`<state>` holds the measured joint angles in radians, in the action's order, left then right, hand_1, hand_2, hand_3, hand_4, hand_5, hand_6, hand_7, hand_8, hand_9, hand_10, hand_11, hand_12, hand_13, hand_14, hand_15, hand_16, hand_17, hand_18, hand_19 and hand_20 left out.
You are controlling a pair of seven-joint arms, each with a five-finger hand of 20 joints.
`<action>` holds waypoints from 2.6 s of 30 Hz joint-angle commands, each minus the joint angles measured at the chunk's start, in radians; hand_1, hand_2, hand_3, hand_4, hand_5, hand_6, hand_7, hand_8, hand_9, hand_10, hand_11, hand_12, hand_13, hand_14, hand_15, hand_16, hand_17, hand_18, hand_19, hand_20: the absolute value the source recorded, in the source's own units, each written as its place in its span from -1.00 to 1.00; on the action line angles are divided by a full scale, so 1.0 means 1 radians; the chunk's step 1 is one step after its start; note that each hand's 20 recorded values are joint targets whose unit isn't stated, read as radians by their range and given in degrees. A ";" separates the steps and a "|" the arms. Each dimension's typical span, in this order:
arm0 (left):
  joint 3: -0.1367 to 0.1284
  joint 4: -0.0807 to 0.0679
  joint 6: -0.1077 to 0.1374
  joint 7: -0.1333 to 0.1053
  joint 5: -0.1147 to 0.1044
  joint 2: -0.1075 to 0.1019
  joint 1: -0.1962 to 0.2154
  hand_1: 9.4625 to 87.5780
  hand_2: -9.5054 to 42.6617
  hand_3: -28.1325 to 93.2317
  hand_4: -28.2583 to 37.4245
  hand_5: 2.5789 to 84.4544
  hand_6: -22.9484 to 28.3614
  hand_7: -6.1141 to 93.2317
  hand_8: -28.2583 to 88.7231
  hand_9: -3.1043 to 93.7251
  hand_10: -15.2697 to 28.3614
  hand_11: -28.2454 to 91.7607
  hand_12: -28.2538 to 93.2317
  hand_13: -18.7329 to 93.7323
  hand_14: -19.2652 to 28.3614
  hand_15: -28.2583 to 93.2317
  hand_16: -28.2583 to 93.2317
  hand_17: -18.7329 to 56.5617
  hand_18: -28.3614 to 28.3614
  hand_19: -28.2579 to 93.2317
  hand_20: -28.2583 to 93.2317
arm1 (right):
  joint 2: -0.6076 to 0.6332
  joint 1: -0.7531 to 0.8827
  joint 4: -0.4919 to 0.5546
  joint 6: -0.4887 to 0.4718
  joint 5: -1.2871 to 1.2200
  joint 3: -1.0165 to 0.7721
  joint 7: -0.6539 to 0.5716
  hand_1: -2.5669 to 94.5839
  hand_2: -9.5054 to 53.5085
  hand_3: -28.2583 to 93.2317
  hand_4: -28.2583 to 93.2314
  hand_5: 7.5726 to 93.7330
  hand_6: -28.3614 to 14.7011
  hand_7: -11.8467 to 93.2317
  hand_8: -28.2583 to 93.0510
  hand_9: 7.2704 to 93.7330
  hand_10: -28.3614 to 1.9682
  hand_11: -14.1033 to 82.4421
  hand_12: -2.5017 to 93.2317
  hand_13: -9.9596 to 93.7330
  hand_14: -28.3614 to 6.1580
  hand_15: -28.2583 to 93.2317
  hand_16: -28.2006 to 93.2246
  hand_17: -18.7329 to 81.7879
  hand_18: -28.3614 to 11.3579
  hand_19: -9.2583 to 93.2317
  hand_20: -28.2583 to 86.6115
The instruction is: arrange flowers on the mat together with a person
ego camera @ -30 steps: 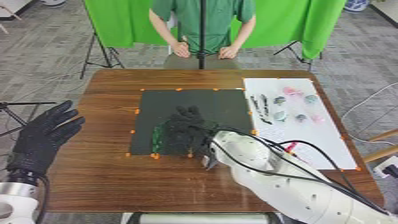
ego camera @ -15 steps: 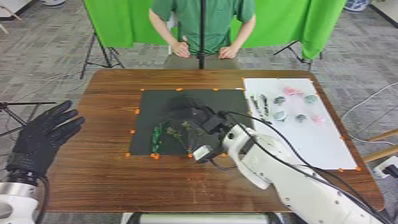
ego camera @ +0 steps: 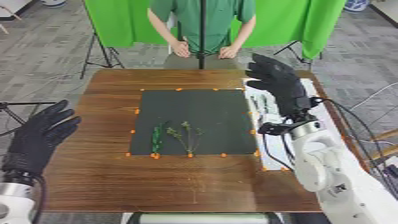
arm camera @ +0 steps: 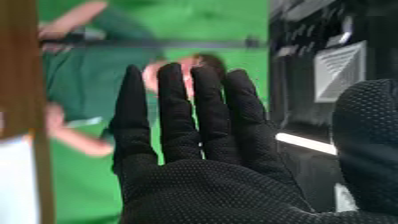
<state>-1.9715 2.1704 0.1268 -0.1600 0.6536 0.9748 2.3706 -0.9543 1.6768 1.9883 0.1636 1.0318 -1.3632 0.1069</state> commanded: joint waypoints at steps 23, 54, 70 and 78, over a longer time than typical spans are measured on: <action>0.009 -0.001 -0.016 -0.019 0.003 0.059 -0.004 -0.65 -0.79 0.58 -0.89 -0.16 0.06 -0.54 -0.63 -0.28 0.29 -0.18 -0.25 -0.13 0.48 -0.13 -0.48 -0.63 0.84 0.11 -0.36 | -0.185 0.463 0.092 -0.173 0.021 -0.404 -0.019 -0.70 -0.52 0.83 -0.95 -0.15 0.06 -0.48 -0.71 -0.14 -0.08 -0.44 -0.52 -0.06 -0.15 -0.16 -0.15 -0.41 -0.69 0.24 0.03; 0.040 -0.014 -0.020 -0.009 0.004 0.042 -0.037 -0.62 -0.71 0.59 -0.87 -0.15 0.07 -0.54 -0.63 -0.26 0.30 -0.17 -0.25 -0.12 0.48 -0.13 -0.48 -0.63 0.80 0.11 -0.34 | -0.203 0.444 0.097 -0.141 0.031 -0.387 0.006 -0.69 -0.52 0.84 -0.95 -0.11 0.06 -0.46 -0.72 -0.11 -0.13 -0.43 -0.52 -0.05 -0.16 -0.08 -0.19 -0.39 -0.69 0.30 0.09; 0.052 -0.021 -0.032 0.003 0.004 0.055 -0.032 -0.62 -0.69 0.59 -0.86 -0.15 0.07 -0.54 -0.63 -0.26 0.30 -0.18 -0.25 -0.12 0.48 -0.13 -0.48 -0.63 0.79 0.11 -0.34 | -0.204 0.449 0.094 -0.149 0.044 -0.377 -0.004 -0.69 -0.49 0.83 -0.95 -0.11 0.07 -0.46 -0.72 -0.11 -0.14 -0.43 -0.52 -0.05 -0.16 -0.07 -0.19 -0.40 -0.70 0.29 0.10; 0.048 -0.019 -0.031 0.006 0.003 0.048 -0.032 -0.62 -0.69 0.59 -0.87 -0.15 0.07 -0.54 -0.63 -0.26 0.30 -0.18 -0.26 -0.12 0.48 -0.13 -0.48 -0.63 0.79 0.11 -0.34 | -0.200 0.438 0.088 -0.146 0.038 -0.366 -0.008 -0.70 -0.48 0.84 -0.95 -0.10 0.07 -0.46 -0.72 -0.11 -0.14 -0.43 -0.52 -0.05 -0.16 -0.08 -0.19 -0.40 -0.70 0.29 0.09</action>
<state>-1.9214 2.1529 0.1026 -0.1678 0.6546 1.0217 2.3245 -1.1480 2.1117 2.0746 0.0112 1.0629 -1.7397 0.0983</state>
